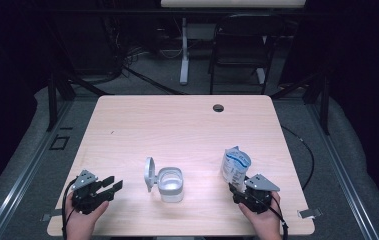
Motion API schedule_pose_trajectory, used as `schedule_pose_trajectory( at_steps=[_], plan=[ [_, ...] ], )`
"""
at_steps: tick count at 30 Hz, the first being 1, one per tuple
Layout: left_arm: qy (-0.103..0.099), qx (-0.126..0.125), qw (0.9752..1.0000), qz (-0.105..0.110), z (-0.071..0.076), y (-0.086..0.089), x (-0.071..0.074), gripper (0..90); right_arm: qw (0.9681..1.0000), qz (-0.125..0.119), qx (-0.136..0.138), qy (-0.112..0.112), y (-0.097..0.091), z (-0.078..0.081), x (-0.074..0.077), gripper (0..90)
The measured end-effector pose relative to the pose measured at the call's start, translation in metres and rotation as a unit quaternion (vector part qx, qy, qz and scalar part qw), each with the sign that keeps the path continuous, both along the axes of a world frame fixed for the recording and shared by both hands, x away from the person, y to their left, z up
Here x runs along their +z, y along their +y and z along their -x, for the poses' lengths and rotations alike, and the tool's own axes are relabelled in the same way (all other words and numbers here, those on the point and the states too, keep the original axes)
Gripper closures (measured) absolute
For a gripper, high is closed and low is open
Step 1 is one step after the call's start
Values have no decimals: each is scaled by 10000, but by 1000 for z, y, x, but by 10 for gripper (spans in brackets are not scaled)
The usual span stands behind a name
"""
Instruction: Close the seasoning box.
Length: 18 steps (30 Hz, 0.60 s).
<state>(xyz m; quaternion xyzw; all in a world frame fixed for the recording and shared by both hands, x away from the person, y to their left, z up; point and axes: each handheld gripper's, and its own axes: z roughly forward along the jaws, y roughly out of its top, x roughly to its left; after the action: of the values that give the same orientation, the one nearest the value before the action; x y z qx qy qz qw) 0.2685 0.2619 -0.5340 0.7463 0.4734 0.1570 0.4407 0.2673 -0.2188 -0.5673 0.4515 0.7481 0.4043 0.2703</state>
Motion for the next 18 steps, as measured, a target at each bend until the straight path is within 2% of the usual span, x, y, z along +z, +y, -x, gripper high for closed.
schedule_pose_trajectory(
  at_steps=[2,5,8,13,18],
  plan=[
    [-59,-87,9999,32,1,-4,5,698,10000,-46,4,-42,0,3,0,423],
    [-117,-260,9996,7,2,-16,13,797,10000,33,44,-29,0,7,-1,422],
    [-147,-472,9987,120,1,-29,19,900,10000,36,39,-46,0,10,-3,422],
    [-182,-652,9975,178,-4,-50,24,900,9999,85,35,-54,-2,16,-6,421],
    [-225,-746,9967,207,-6,-62,28,900,10000,8,-31,-85,-5,19,-6,421]
  ],
)
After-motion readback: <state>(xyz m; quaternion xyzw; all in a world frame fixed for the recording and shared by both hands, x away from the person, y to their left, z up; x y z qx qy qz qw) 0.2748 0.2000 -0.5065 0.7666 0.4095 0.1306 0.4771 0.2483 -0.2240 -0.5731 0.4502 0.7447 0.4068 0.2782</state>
